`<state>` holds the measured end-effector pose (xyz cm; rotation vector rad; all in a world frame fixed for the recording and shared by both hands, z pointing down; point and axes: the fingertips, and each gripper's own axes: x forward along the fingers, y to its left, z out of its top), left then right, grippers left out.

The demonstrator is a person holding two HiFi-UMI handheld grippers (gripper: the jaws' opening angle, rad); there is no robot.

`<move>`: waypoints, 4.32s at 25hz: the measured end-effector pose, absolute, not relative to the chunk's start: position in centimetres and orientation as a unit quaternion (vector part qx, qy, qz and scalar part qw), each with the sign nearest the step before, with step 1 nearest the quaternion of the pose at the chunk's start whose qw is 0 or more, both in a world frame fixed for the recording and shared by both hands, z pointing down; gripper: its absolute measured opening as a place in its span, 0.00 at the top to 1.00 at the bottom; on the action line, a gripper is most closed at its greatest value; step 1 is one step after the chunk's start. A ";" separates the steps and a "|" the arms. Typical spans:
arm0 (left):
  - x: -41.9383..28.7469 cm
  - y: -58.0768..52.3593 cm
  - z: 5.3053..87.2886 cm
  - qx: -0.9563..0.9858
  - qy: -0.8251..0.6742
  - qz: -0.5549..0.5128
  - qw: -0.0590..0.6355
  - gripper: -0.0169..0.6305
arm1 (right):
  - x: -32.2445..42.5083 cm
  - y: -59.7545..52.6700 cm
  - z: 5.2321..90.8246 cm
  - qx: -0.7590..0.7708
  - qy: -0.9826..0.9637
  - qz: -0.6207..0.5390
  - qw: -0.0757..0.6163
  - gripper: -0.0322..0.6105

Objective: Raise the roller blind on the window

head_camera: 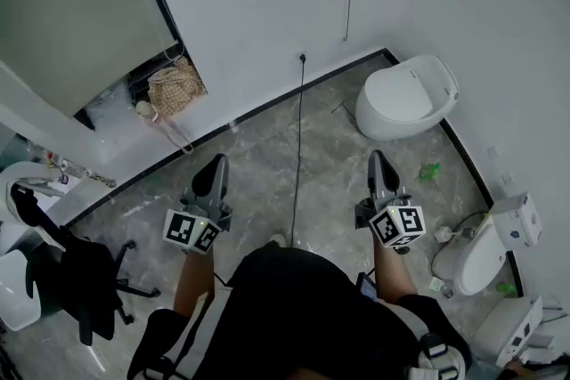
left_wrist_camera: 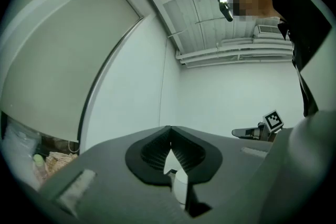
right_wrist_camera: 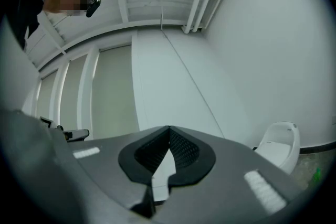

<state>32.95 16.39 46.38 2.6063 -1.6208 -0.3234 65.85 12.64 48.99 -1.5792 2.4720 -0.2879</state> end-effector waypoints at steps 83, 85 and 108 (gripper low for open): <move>-24.3 -5.9 47.2 0.741 -0.660 -0.120 0.033 0.97 | 0.8 -19.3 45.4 -0.324 0.935 -0.097 0.101 0.95; -24.2 -7.3 47.0 0.760 -0.637 -0.122 0.034 0.97 | 1.5 -19.3 45.0 -0.349 0.926 -0.092 0.108 0.95; -10.8 -19.7 43.0 0.864 -0.486 -0.130 0.010 0.97 | 9.2 -19.9 40.5 -0.387 0.906 -0.042 0.165 0.95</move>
